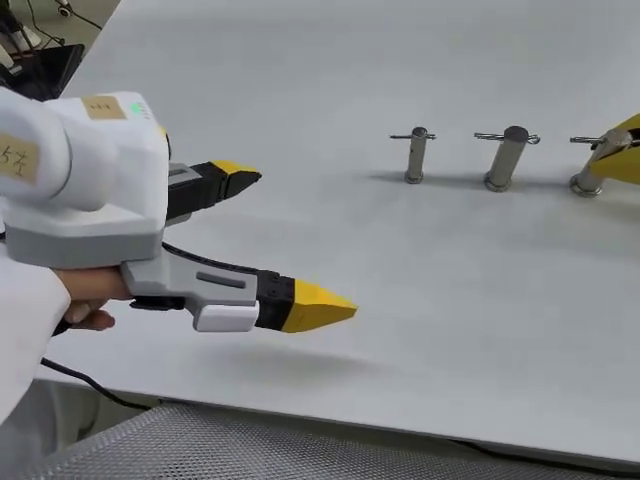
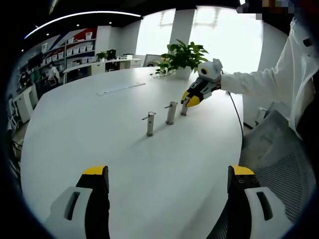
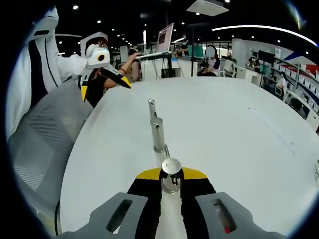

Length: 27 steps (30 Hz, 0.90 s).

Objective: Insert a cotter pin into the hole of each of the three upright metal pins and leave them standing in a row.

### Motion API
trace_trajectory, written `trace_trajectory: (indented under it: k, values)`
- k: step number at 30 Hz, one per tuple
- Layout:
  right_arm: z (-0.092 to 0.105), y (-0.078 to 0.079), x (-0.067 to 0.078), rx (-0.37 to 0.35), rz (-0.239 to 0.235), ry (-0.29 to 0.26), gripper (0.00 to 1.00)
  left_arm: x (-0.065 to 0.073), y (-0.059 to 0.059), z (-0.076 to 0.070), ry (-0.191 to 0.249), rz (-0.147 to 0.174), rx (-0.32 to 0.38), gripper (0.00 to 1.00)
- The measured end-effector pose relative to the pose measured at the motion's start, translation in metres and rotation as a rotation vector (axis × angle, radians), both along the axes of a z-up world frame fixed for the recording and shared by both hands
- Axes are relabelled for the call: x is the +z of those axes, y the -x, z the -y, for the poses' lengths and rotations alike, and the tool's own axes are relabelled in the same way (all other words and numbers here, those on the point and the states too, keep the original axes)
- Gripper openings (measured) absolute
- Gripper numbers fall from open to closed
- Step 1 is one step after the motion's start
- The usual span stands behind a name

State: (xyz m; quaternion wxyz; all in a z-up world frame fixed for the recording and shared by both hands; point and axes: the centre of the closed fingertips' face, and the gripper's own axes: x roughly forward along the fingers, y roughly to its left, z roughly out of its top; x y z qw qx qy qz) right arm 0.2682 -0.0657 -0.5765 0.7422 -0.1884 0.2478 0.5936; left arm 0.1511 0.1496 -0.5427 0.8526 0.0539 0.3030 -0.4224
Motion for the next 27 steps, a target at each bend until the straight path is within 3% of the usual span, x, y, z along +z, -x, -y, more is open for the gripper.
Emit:
trace_trajectory:
  k: [10,13,20,21,22,23,25,27]
  values:
    - [-0.002,0.002,0.001,0.001,0.011,-0.005,0.11,0.000,-0.002,0.001,-0.007,0.004,-0.006,0.99]
    - [-0.001,0.001,0.003,-0.009,0.034,0.008,0.34,0.002,-0.003,0.002,-0.005,0.008,-0.008,0.99]
    - [0.002,0.003,0.029,-0.110,0.043,-0.042,0.48,0.010,-0.008,0.006,0.019,0.037,0.003,0.99]
    - [0.004,0.006,0.031,-0.157,0.009,-0.035,0.55,0.012,-0.008,0.007,0.025,0.042,0.006,0.99]
    - [0.006,0.007,0.032,-0.162,0.007,-0.024,0.61,0.013,-0.009,0.007,0.029,0.045,0.008,0.99]
    - [0.006,0.012,0.038,-0.141,0.061,-0.003,0.64,0.015,-0.010,0.009,0.043,0.052,0.015,0.99]
    - [0.007,0.019,0.043,-0.177,0.037,-0.006,0.67,0.018,-0.010,0.010,0.055,0.059,0.020,0.99]
    - [0.009,0.025,0.051,-0.228,0.038,-0.027,0.75,0.020,-0.012,0.011,0.065,0.069,0.032,0.99]
